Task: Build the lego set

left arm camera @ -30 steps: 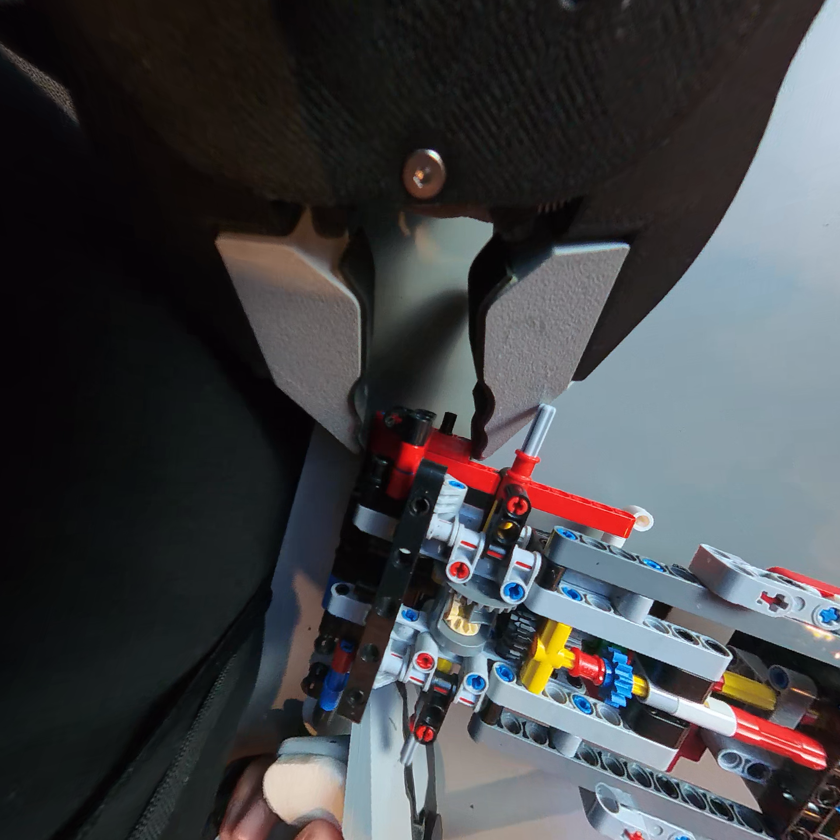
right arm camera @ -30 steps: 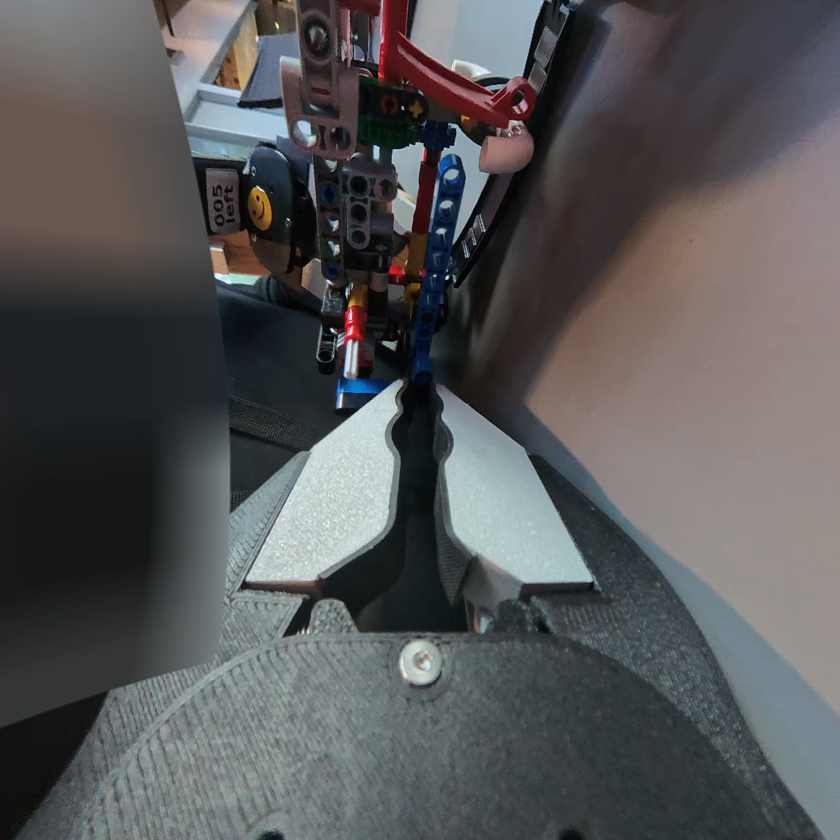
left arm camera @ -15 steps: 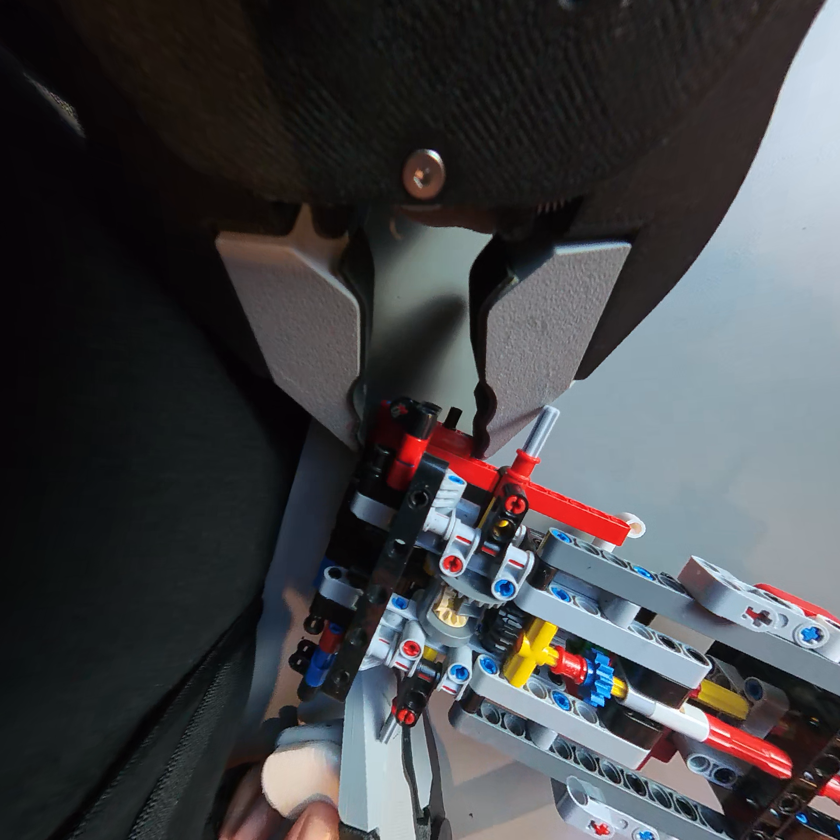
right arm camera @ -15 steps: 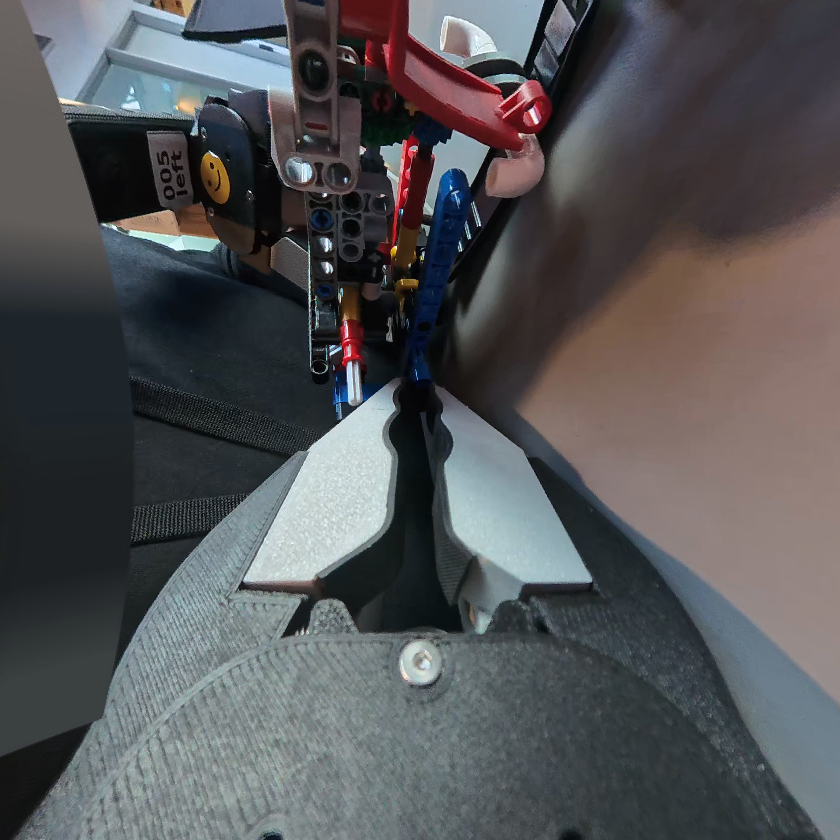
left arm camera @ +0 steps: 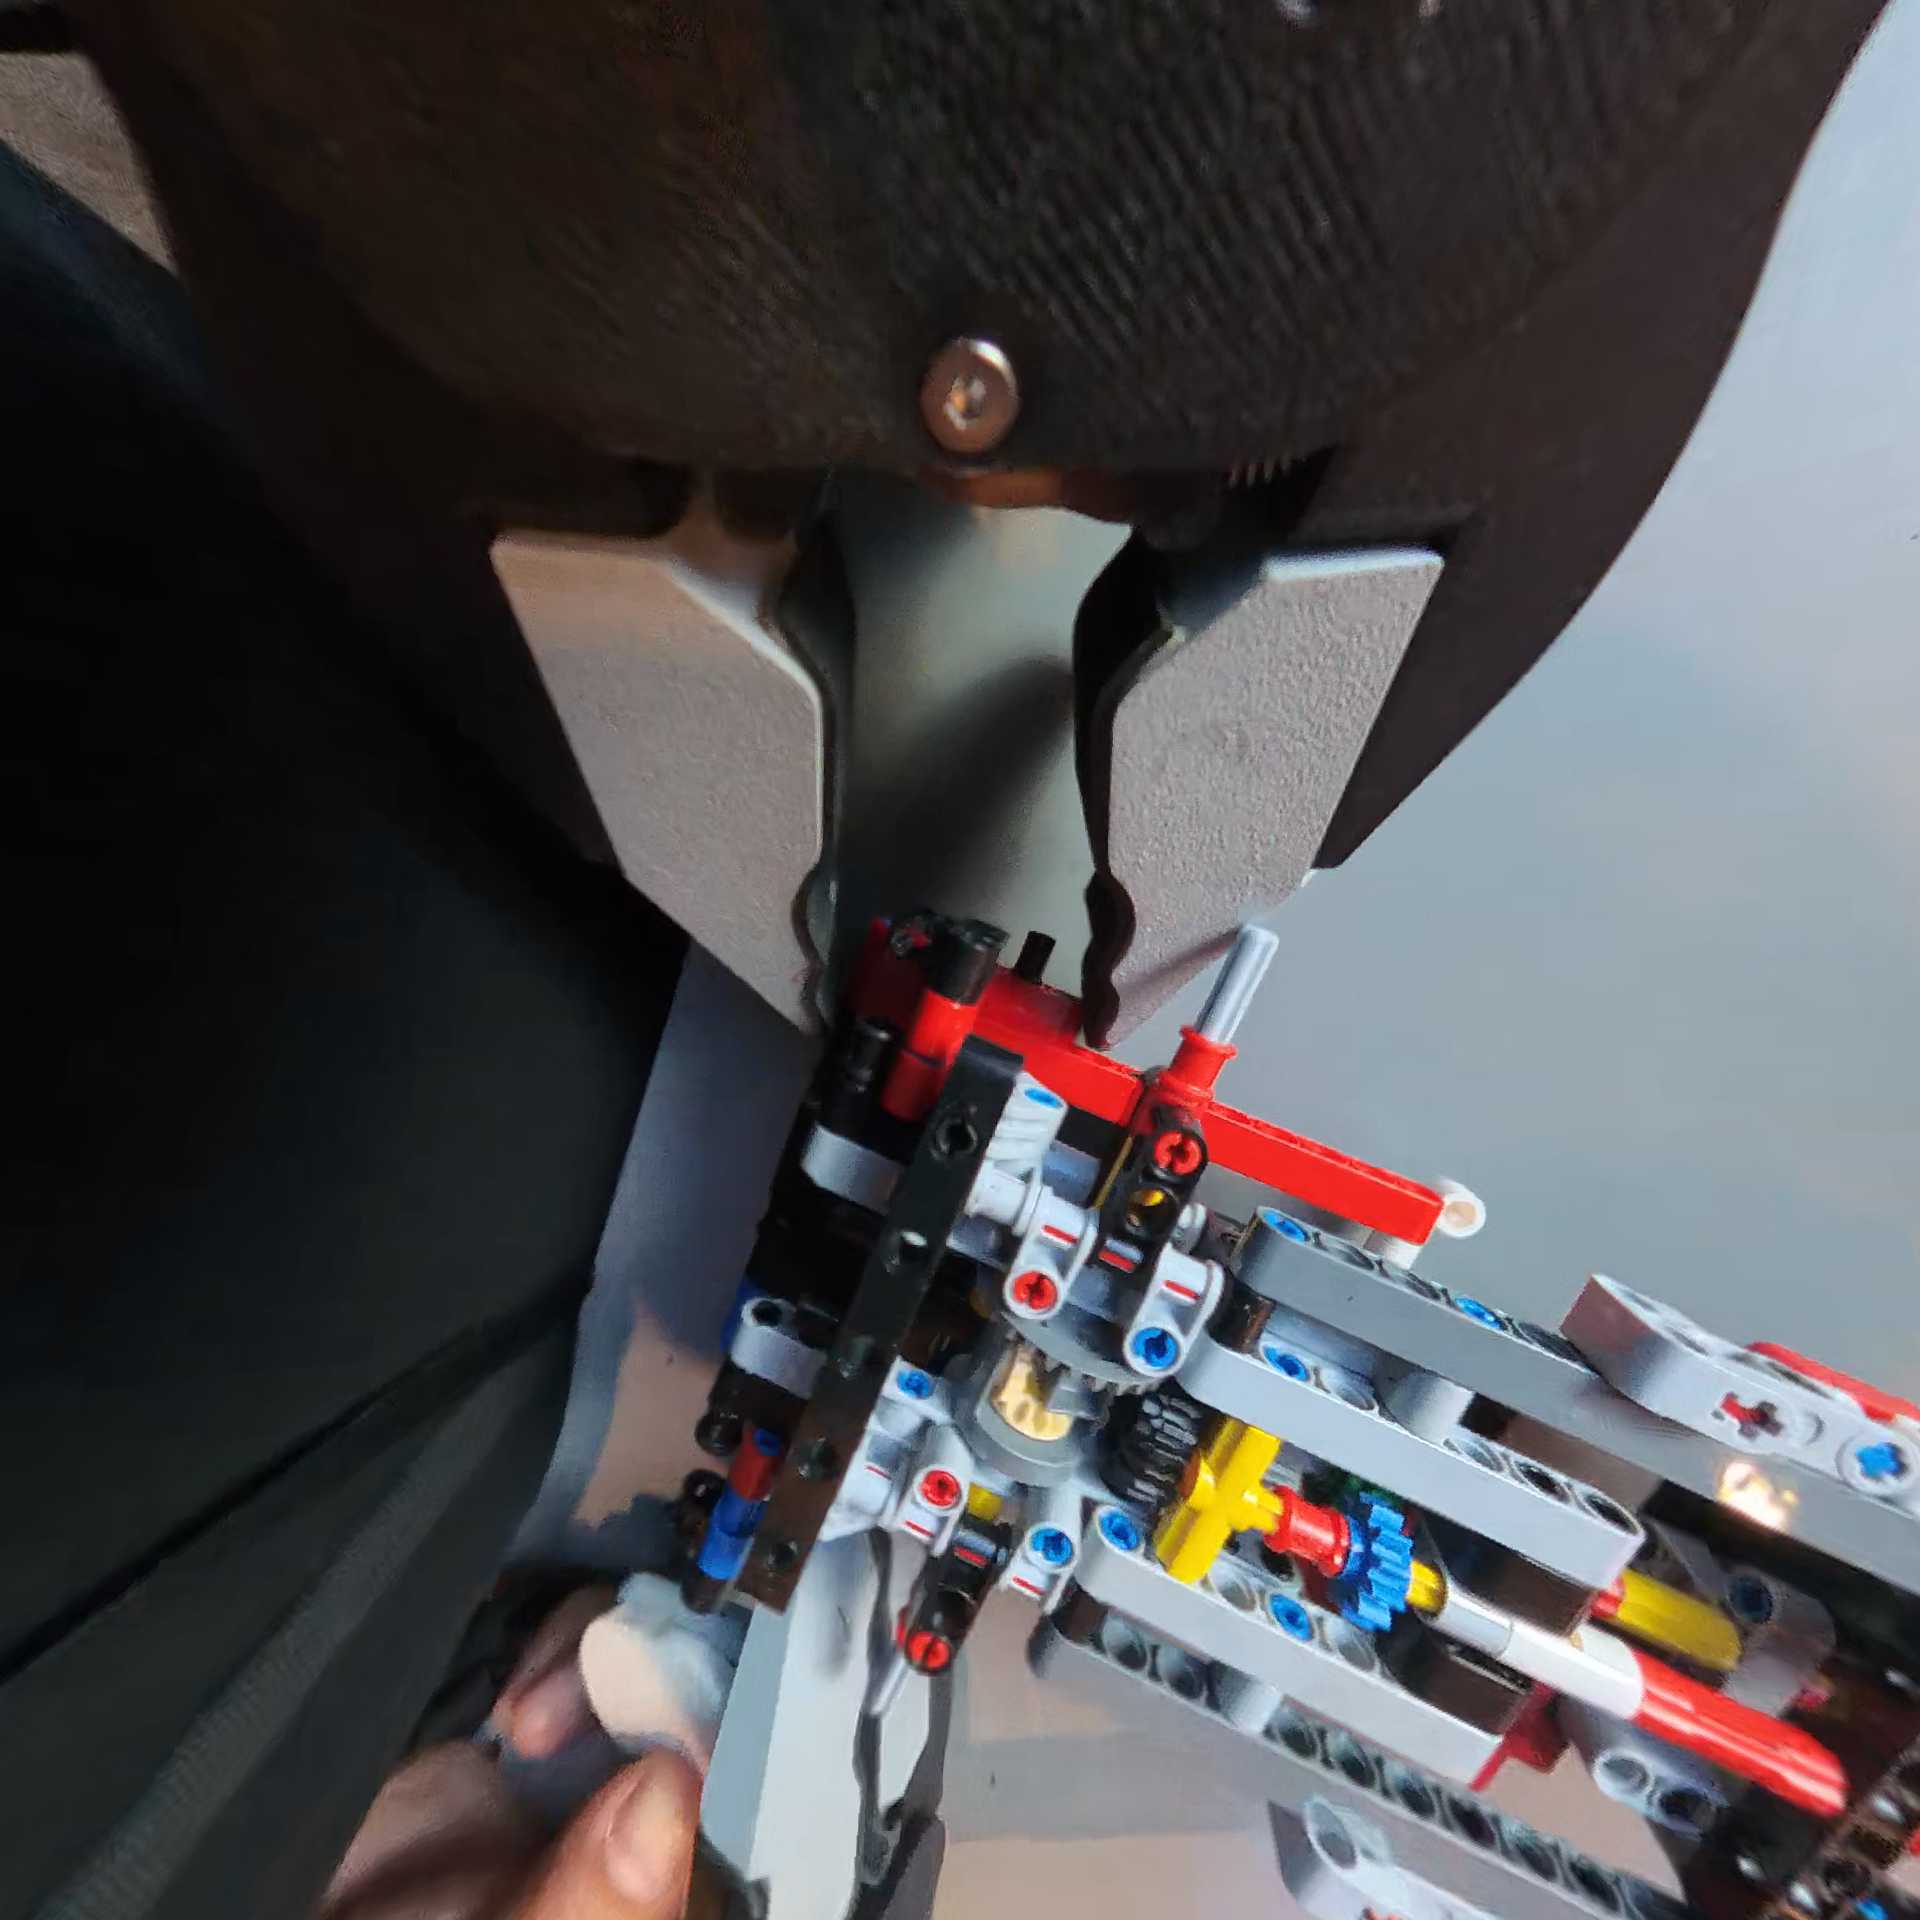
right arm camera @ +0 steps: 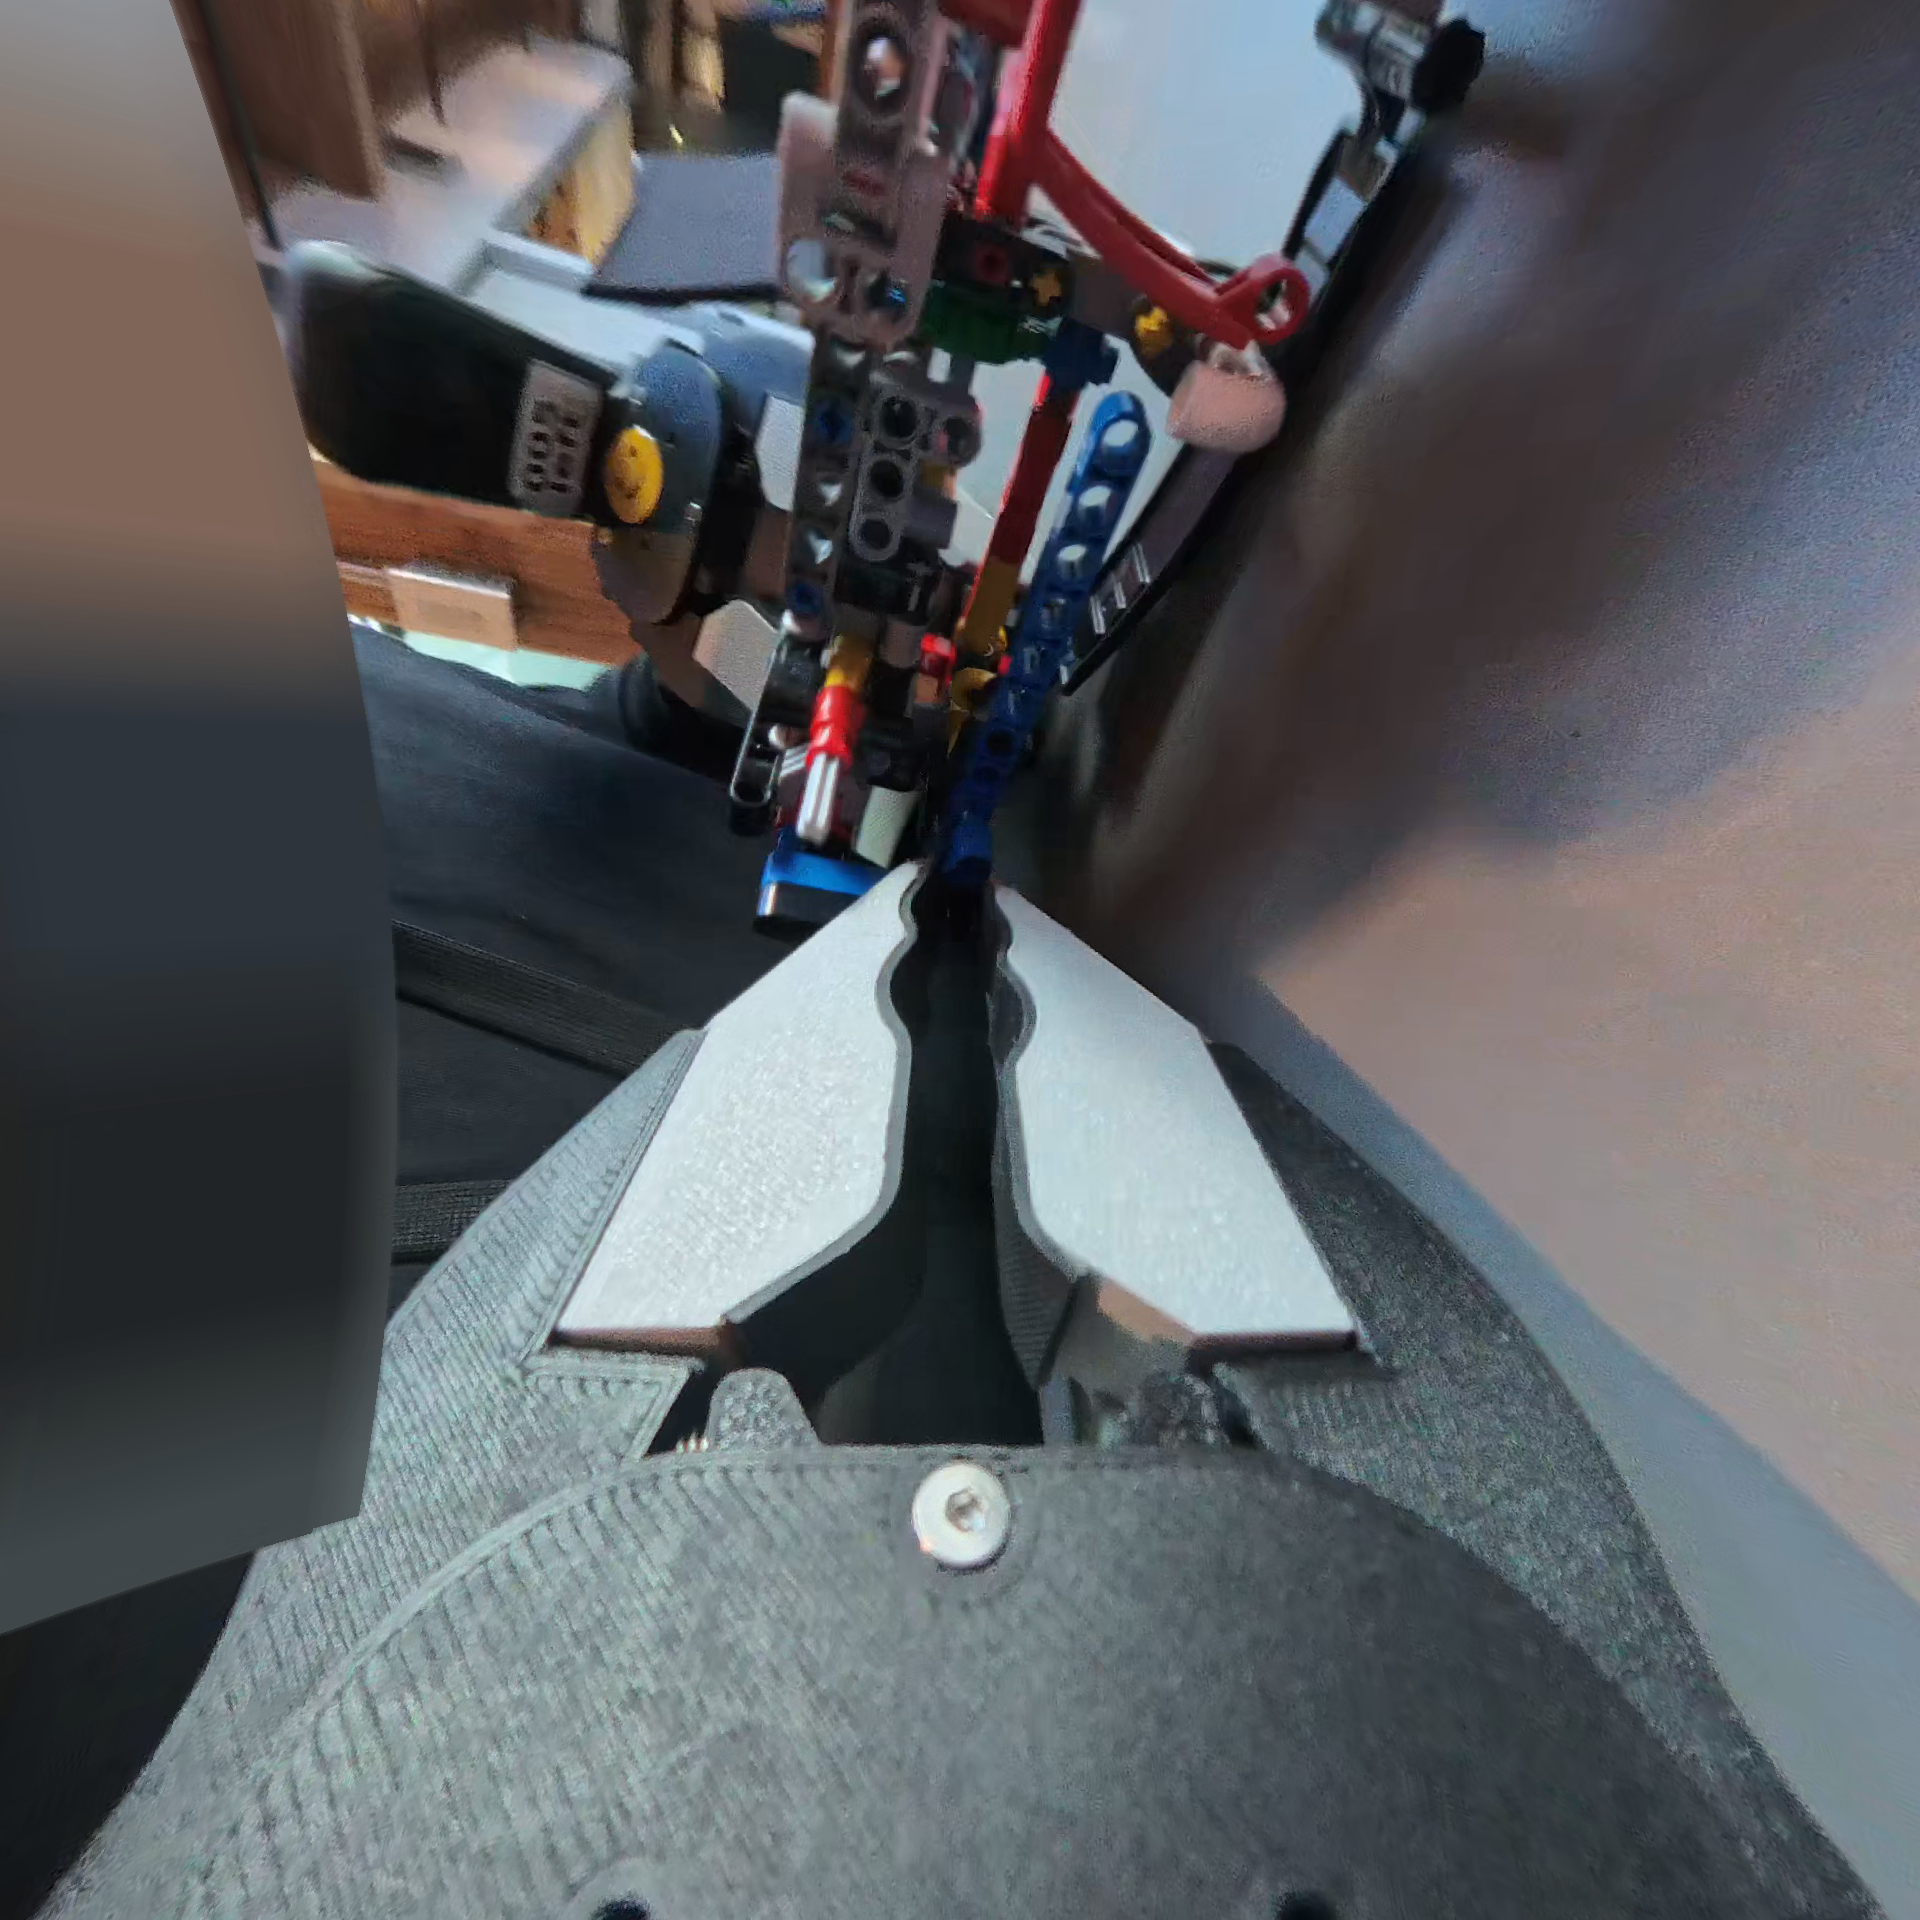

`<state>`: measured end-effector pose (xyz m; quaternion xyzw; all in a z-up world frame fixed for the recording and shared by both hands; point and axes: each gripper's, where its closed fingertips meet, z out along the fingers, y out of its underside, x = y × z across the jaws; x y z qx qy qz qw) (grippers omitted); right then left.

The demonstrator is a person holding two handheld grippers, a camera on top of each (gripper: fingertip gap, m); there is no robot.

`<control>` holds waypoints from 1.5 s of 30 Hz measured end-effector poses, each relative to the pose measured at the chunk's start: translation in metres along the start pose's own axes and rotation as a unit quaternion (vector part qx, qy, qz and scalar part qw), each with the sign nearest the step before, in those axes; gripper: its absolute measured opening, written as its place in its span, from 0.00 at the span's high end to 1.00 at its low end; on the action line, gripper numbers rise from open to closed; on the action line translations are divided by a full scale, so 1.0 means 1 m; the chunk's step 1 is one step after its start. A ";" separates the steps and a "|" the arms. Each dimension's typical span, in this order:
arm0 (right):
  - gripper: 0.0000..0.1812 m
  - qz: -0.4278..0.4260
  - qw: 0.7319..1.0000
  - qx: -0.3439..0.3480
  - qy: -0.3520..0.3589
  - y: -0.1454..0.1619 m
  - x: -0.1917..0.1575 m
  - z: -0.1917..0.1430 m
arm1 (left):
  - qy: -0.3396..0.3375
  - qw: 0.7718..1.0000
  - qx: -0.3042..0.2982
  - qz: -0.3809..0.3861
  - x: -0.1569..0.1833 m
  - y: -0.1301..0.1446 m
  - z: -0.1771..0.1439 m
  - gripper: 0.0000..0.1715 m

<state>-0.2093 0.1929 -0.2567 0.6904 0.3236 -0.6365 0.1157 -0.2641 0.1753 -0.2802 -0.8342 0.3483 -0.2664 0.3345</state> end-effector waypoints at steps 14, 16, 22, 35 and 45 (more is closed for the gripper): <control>0.97 -0.005 1.000 0.007 0.002 -0.011 0.001 -0.002 | -0.005 1.000 0.008 0.003 -0.001 -0.003 -0.001 0.75; 0.98 -0.007 1.000 0.021 0.000 -0.016 0.001 -0.003 | -0.004 1.000 0.014 0.000 -0.003 -0.005 -0.001 0.75; 0.98 -0.006 1.000 0.022 0.007 -0.018 0.003 -0.003 | -0.011 1.000 0.007 0.003 -0.006 -0.004 -0.003 0.75; 0.98 -0.004 1.000 0.000 -0.002 -0.014 0.002 0.001 | -0.024 0.999 0.004 -0.023 -0.011 -0.009 0.007 0.68; 0.98 0.006 1.000 -0.007 -0.004 -0.011 0.004 -0.002 | -0.038 0.999 0.003 -0.021 -0.009 -0.009 0.011 0.69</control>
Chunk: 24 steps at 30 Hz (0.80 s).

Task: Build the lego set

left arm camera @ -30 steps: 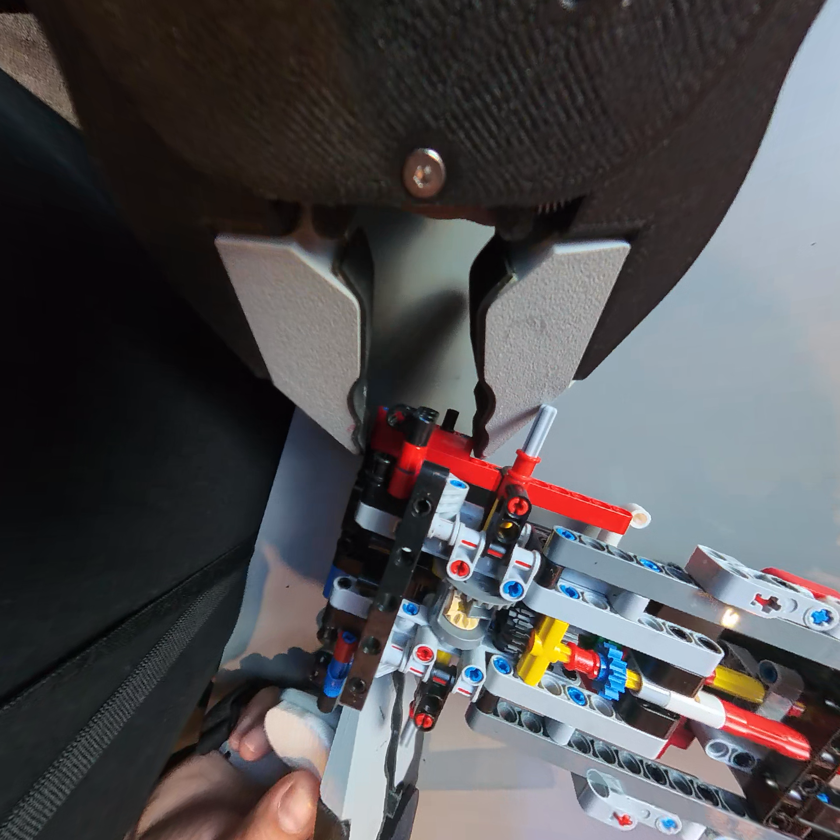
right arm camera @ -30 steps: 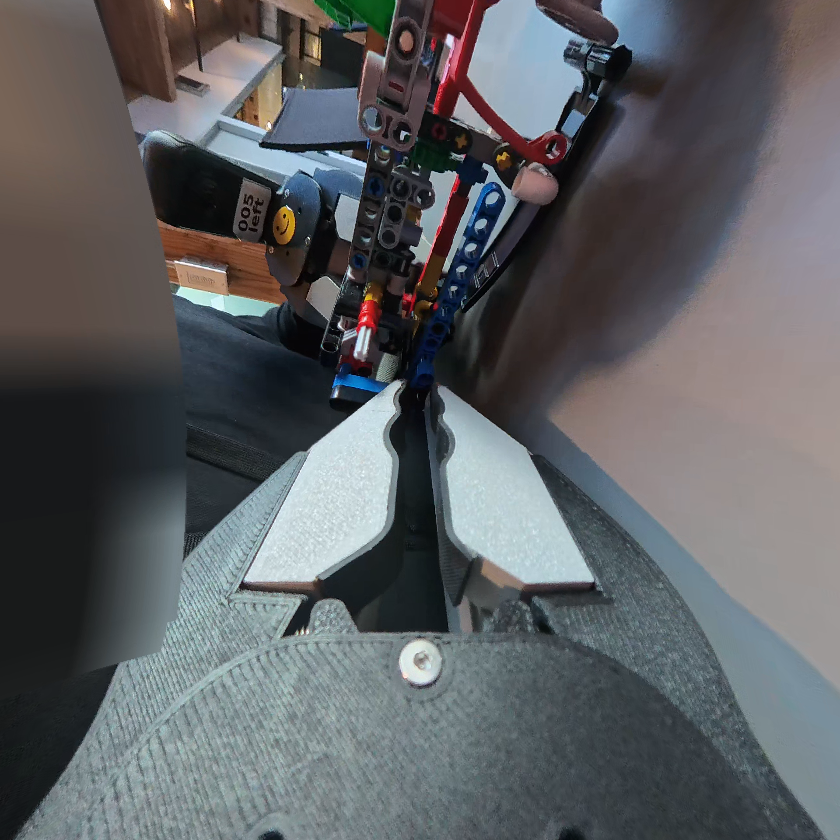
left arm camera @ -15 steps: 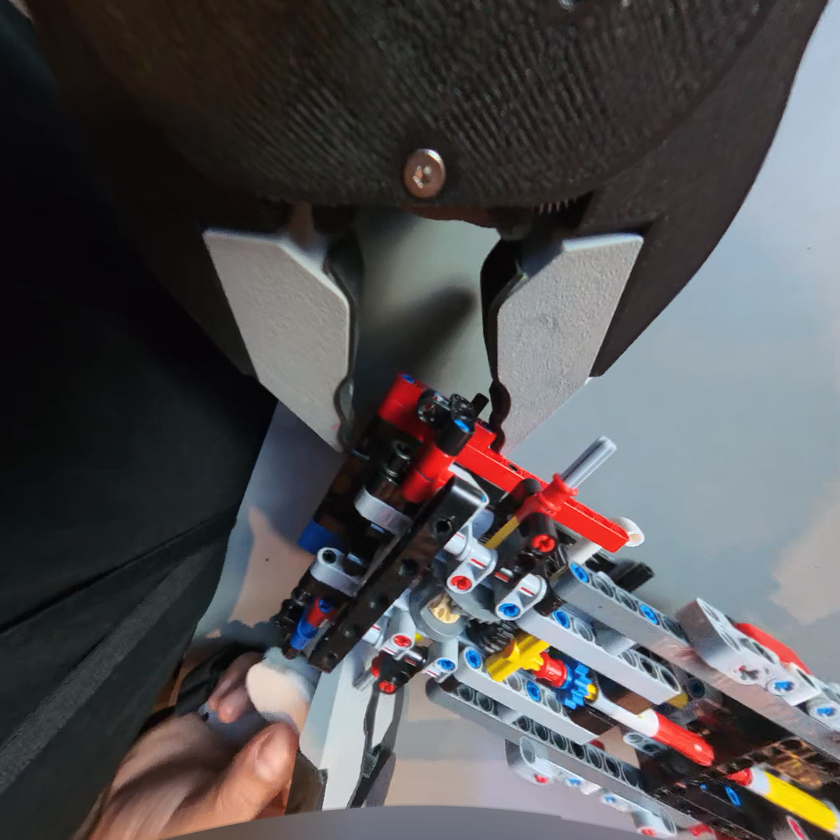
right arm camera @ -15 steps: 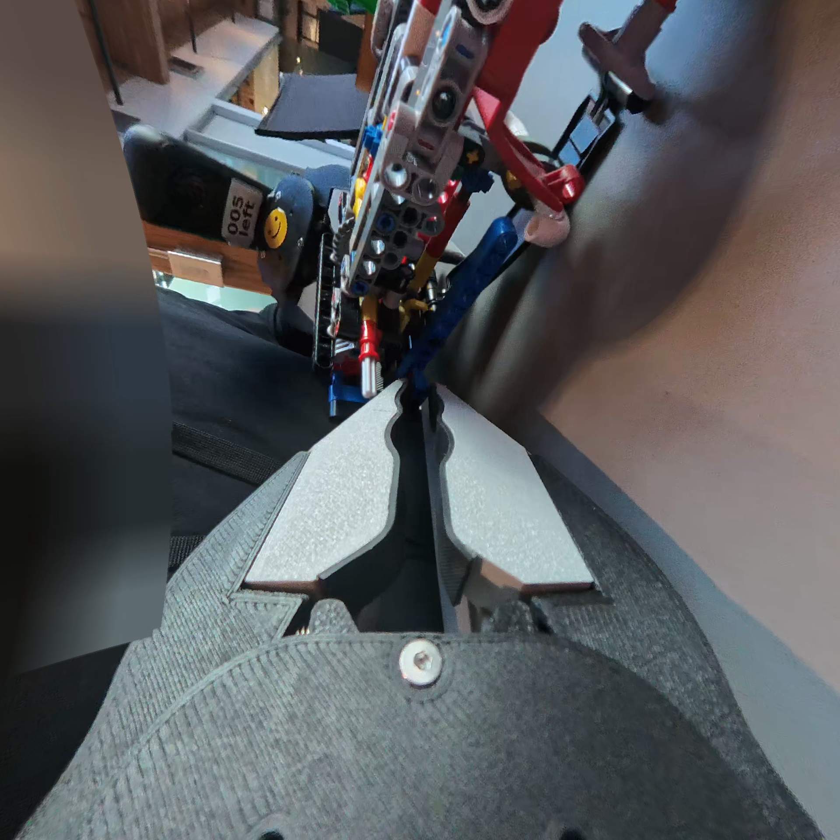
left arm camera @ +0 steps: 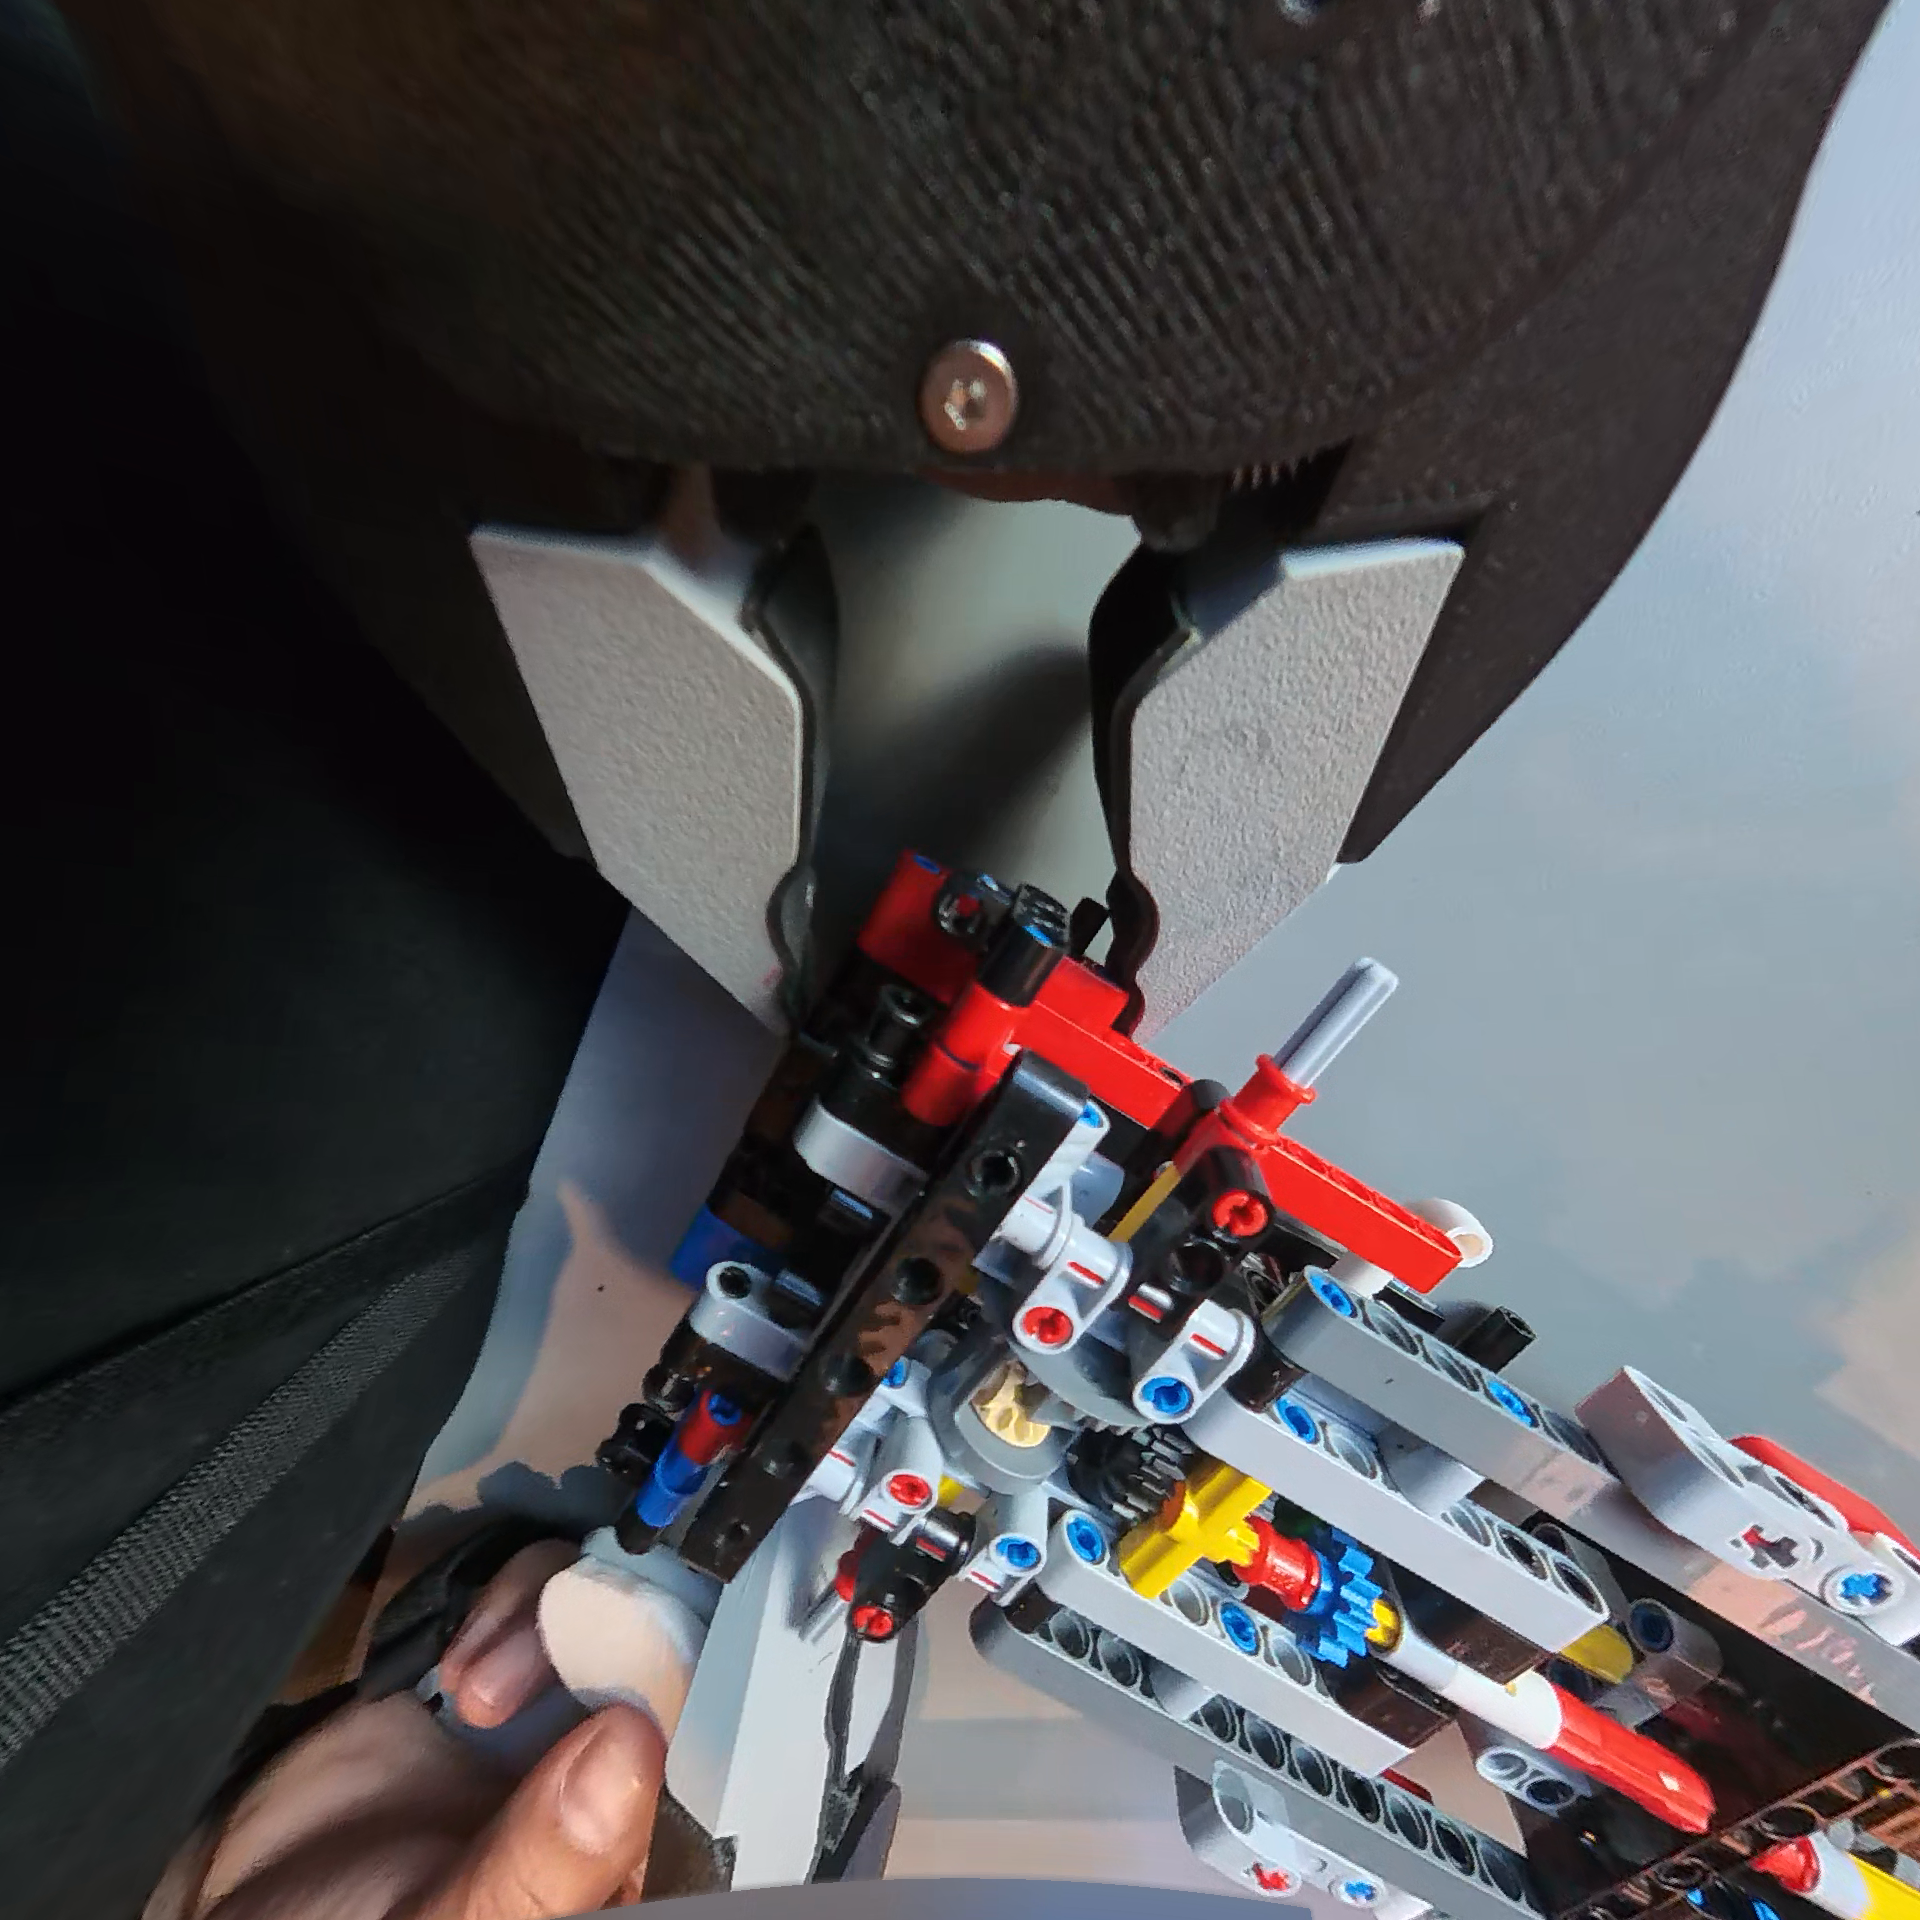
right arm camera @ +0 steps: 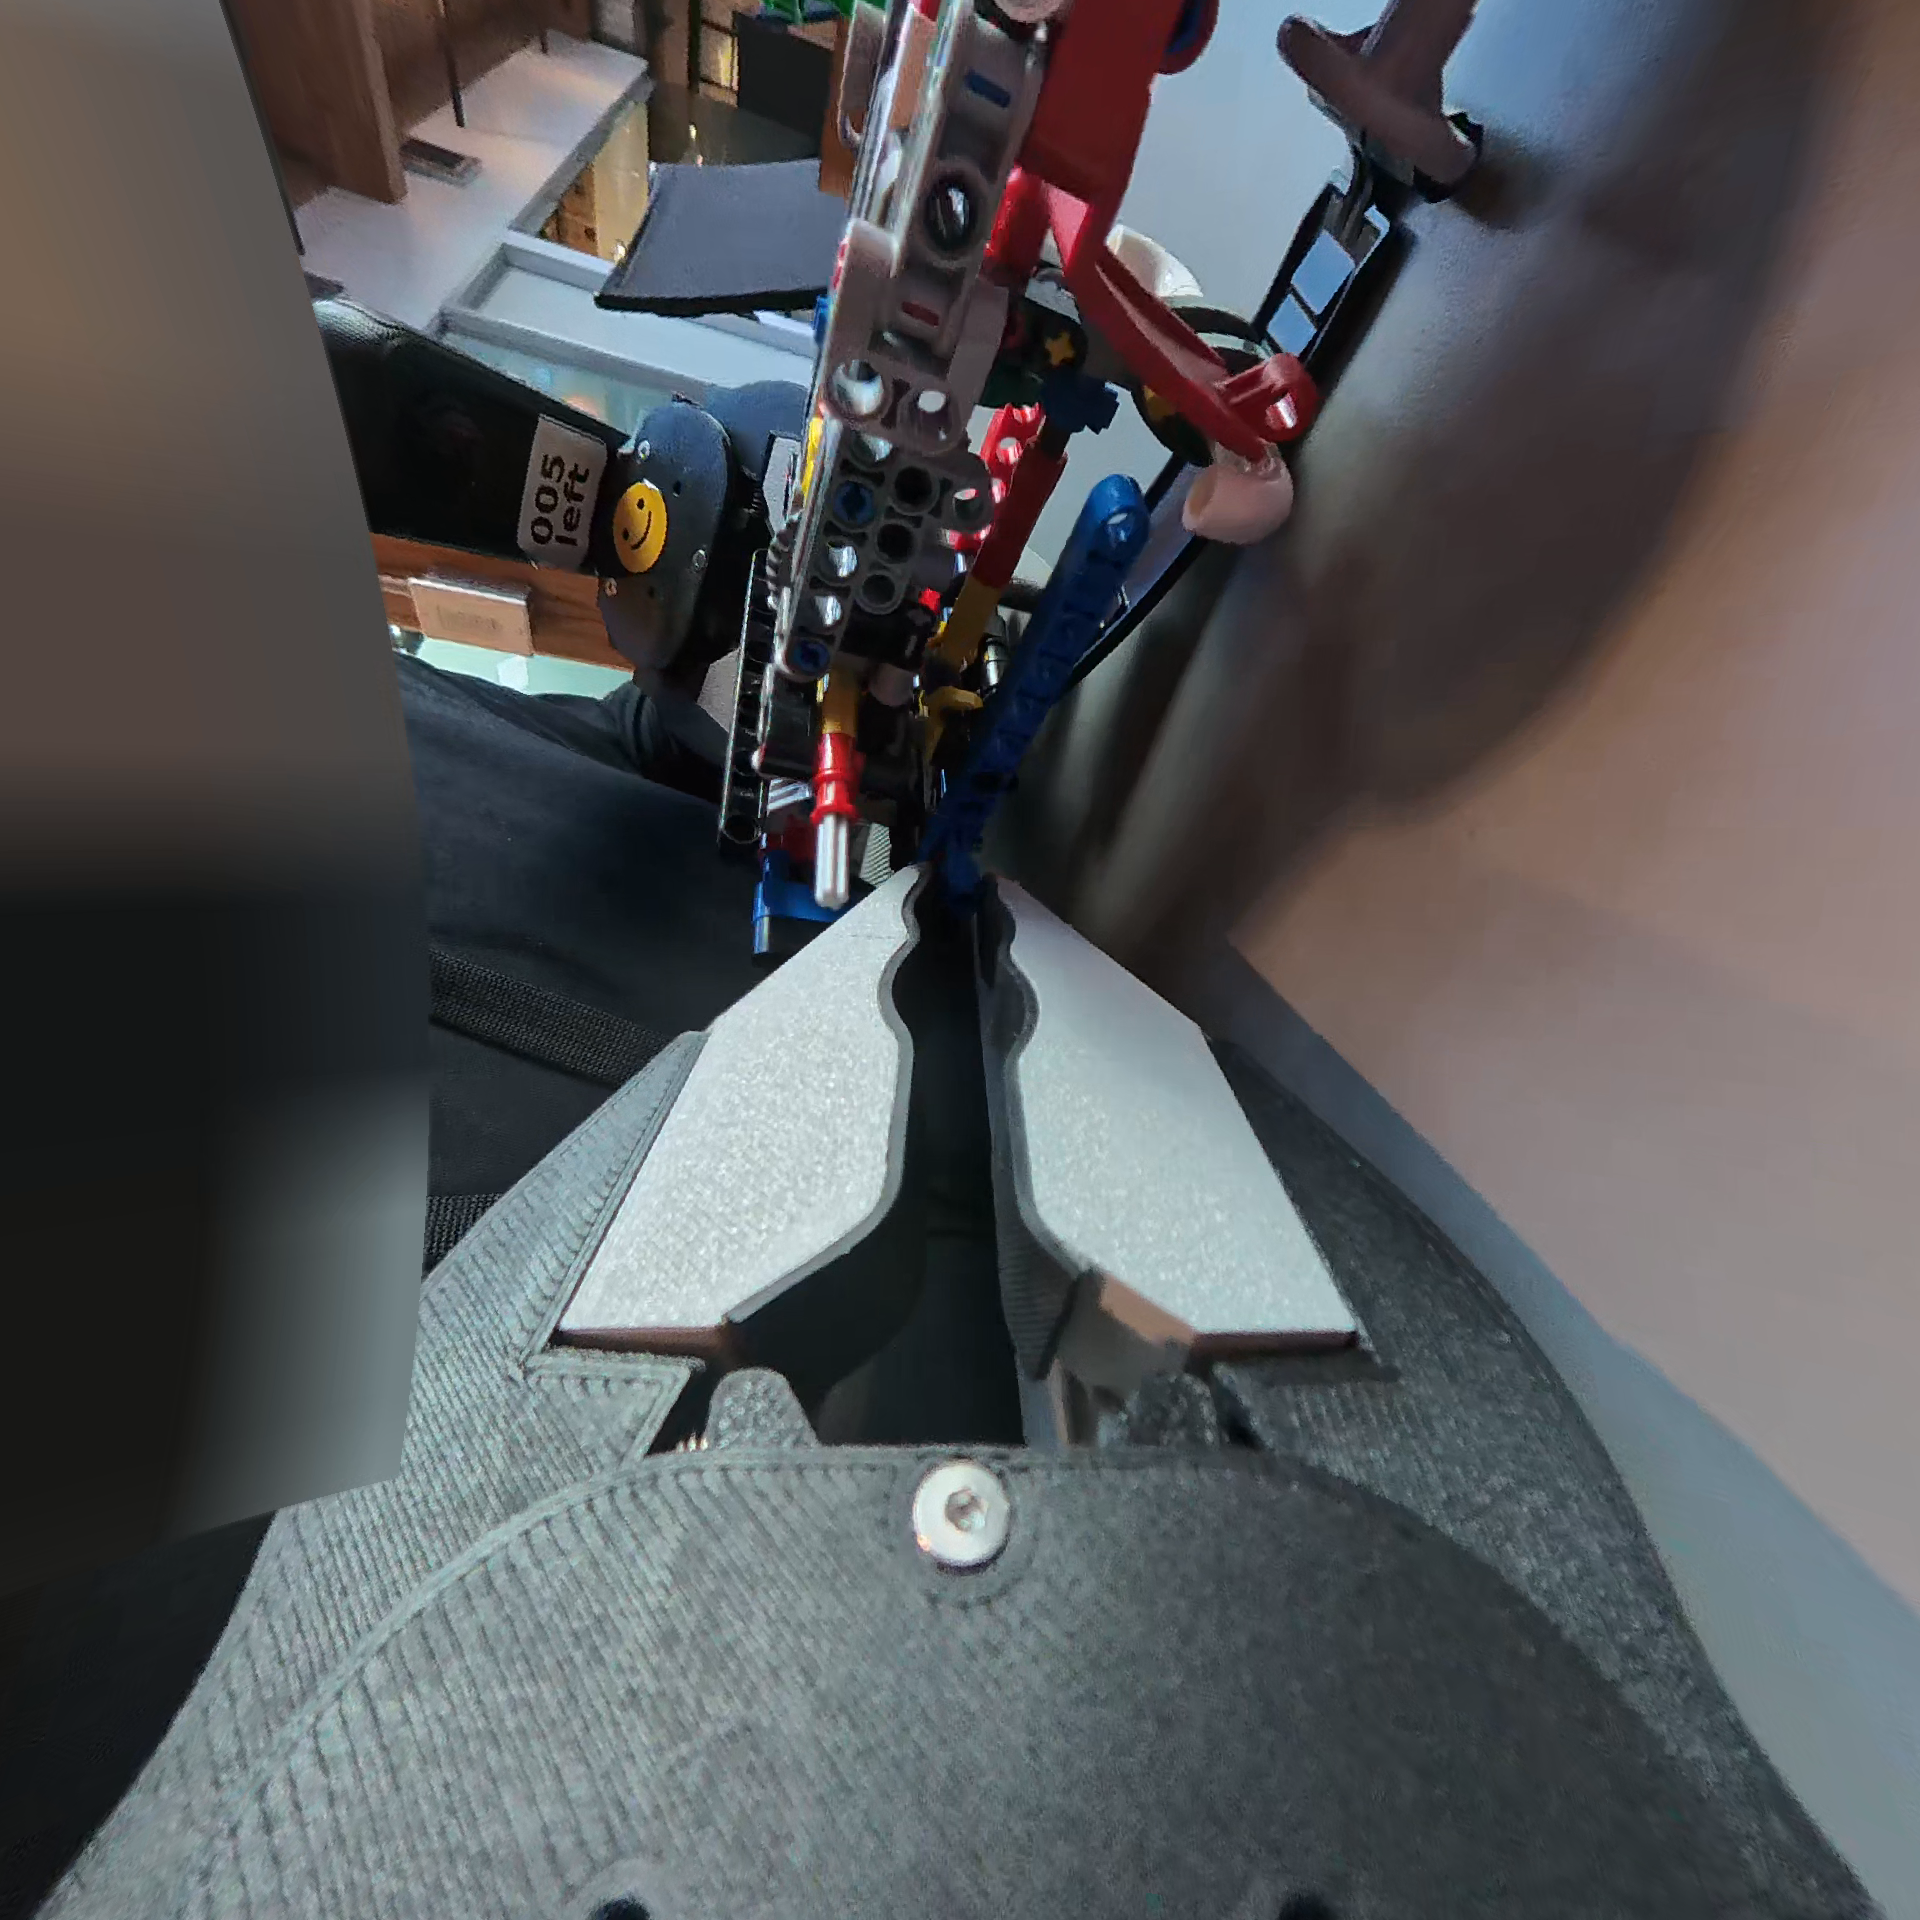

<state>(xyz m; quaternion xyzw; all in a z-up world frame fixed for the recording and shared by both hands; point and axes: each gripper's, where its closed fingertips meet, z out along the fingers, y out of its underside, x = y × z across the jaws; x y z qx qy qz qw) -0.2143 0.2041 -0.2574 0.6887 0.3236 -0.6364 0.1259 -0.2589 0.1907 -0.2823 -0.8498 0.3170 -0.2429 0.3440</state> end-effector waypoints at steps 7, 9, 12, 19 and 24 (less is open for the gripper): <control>0.98 0.001 1.000 0.024 0.011 -0.007 0.003 0.004 | -0.008 1.000 -0.002 -0.002 -0.001 -0.001 0.000 0.69; 1.00 0.006 0.999 0.040 0.001 -0.011 0.000 0.006 | 0.000 1.000 0.000 -0.005 0.003 -0.002 0.000 0.69; 1.00 0.008 0.999 0.048 0.007 -0.017 0.003 0.003 | -0.009 1.000 0.007 -0.022 -0.002 -0.004 0.001 0.69; 0.91 0.008 0.999 0.031 0.039 -0.008 0.008 -0.023 | 0.003 1.000 0.008 -0.027 -0.001 -0.002 -0.002 0.69; 0.96 0.023 1.000 0.003 0.004 0.004 -0.001 -0.007 | -0.001 1.000 0.005 -0.021 0.001 -0.001 -0.003 0.69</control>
